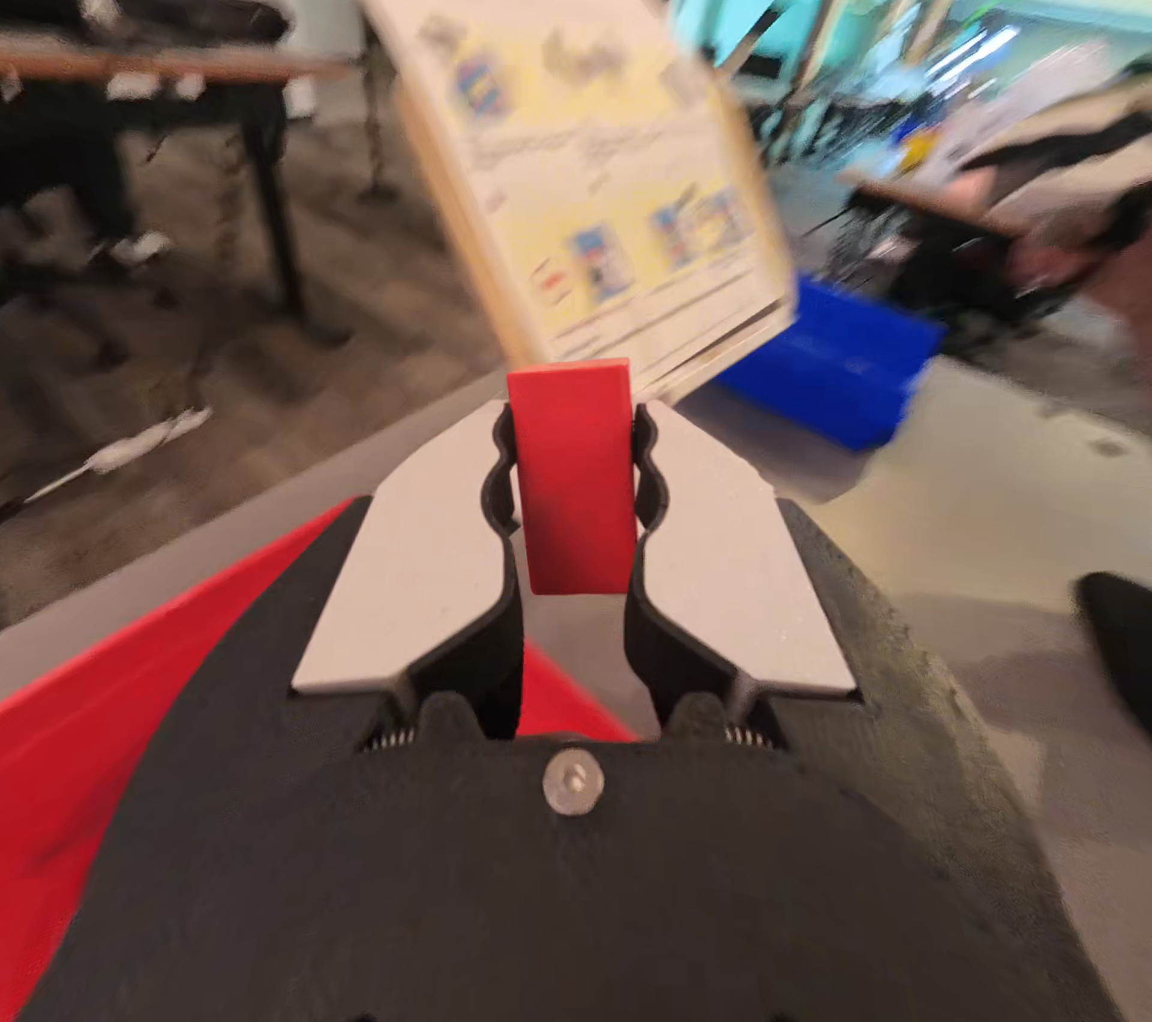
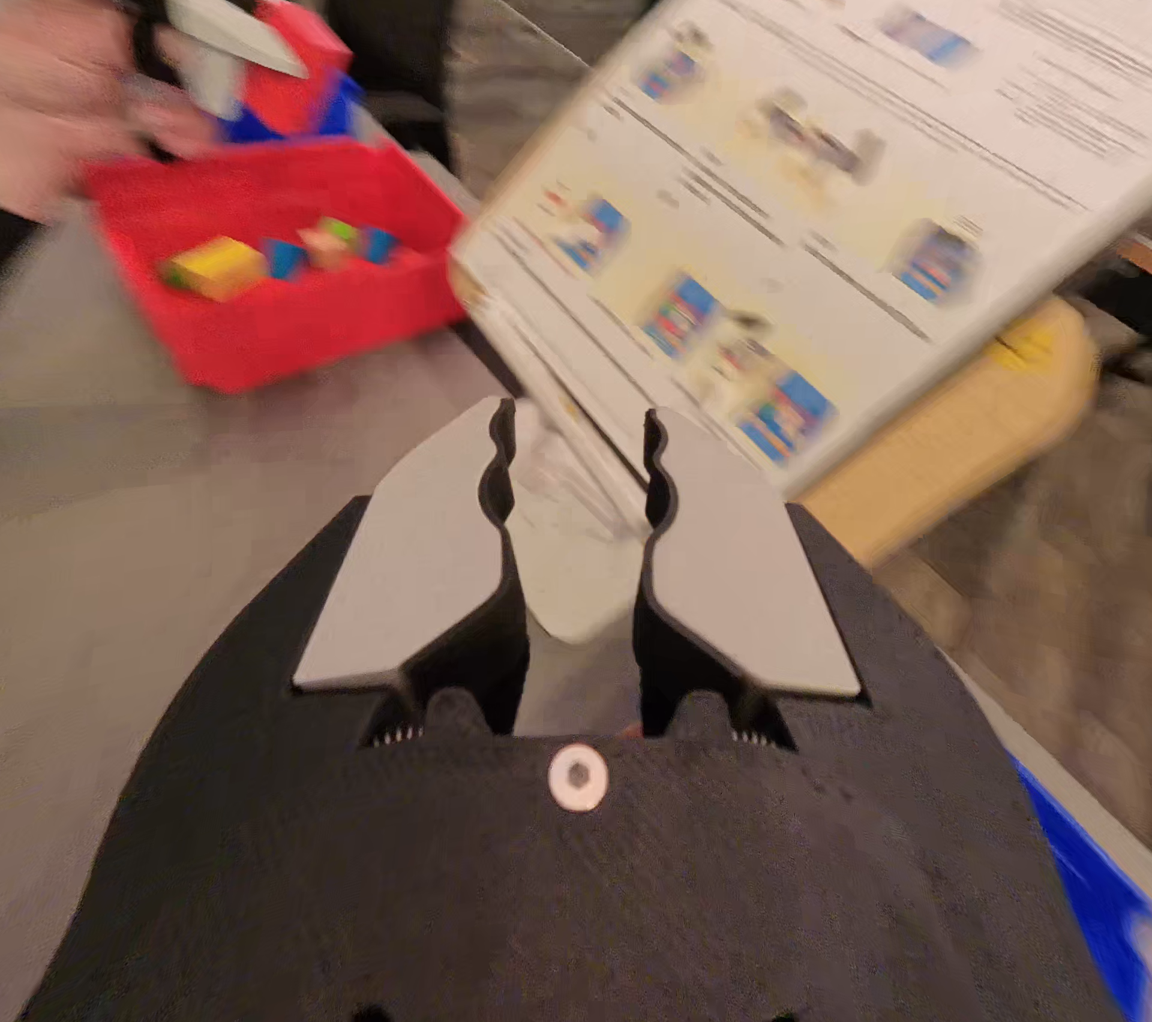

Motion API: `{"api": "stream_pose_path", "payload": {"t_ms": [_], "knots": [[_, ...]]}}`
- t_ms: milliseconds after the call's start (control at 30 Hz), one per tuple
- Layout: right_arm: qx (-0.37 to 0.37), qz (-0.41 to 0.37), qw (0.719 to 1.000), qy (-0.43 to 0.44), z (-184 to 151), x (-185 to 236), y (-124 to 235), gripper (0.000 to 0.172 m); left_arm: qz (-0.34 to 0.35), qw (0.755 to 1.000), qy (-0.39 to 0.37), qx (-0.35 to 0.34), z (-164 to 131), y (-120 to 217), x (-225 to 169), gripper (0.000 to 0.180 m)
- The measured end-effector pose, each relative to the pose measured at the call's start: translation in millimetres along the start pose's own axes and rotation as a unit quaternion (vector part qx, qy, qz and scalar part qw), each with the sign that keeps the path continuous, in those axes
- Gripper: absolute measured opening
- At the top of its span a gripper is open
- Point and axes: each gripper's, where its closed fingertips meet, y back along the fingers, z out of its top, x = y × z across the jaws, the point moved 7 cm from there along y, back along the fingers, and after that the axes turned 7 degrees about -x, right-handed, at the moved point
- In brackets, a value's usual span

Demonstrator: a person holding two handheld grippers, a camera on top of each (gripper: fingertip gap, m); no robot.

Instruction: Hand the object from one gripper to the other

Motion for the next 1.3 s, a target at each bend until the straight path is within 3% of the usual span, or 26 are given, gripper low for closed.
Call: {"api": "stream_pose_path", "payload": {"t_ms": [100, 267, 433, 600, 733, 900, 1033, 1167, 1300], "knots": [[-0.048, 0.113, 0.992, -0.036, 19.0, 47.0, -39.0, 0.044, -0.121, 0.987, 0.012, -0.101, 27.9, -12.8, -52.6, 0.036], [-0.103, 0.217, 0.964, -0.111, 27.5, 79.4, -84.0, 0.046, -0.247, 0.953, 0.042, -0.168, 40.3, -34.2, -112.3, 0.036], [-0.142, 0.28, 0.938, -0.145, 34.7, 94.1, -97.1, 0.045, -0.284, 0.94, 0.058, -0.178, 37.3, -46.9, -133.9, 0.036], [-0.135, 0.302, 0.933, -0.141, 36.9, 99.3, -99.3, 0.031, -0.297, 0.937, 0.066, -0.173, 31.6, -57.1, -143.6, 0.036], [-0.127, 0.297, 0.935, -0.146, 36.5, 96.6, -92.6, 0.031, -0.302, 0.934, 0.07, -0.177, 30.6, -58.2, -145.9, 0.036], [-0.109, 0.251, 0.954, -0.125, 36.9, 70.3, -59.8, 0.031, -0.293, 0.93, 0.079, -0.205, 36.7, -49.8, -141.6, 0.034], [-0.062, 0.129, 0.983, -0.113, 22.6, 6.3, -9.7, 0.031, -0.256, 0.941, 0.047, -0.218, 44.0, -35.2, -130.5, 0.025], [0.049, -0.026, 0.987, -0.151, -33.5, -86.4, 35.4, 0.031, -0.236, 0.943, 0.042, -0.231, 49.4, -23.8, -120.4, 0.022], [0.184, -0.129, 0.952, -0.209, -117.4, -158.6, 53.7, 0.03, -0.219, 0.946, 0.035, -0.235, 50.8, -18.9, -114.0, 0.017]]}}
